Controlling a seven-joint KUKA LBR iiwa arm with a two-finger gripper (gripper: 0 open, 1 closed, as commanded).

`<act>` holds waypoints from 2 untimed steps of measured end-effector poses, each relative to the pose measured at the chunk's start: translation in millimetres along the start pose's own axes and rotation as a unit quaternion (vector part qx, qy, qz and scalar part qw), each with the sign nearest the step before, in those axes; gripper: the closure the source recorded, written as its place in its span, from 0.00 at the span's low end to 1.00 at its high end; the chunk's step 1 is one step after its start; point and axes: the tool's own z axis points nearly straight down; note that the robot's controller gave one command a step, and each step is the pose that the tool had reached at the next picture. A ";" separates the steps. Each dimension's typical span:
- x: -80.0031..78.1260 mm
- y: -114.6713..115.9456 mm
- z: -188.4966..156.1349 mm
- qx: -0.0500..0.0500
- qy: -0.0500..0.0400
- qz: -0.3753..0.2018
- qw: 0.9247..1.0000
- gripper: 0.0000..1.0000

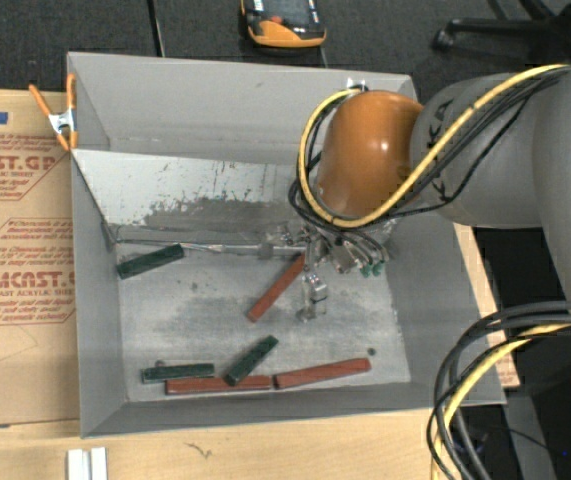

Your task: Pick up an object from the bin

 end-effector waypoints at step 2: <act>9.0 -2.9 59.2 0.000 0.000 -0.011 1.000 1.00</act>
Offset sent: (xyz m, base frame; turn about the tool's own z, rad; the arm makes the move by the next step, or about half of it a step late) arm -0.0076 -0.0070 -0.0594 -0.0217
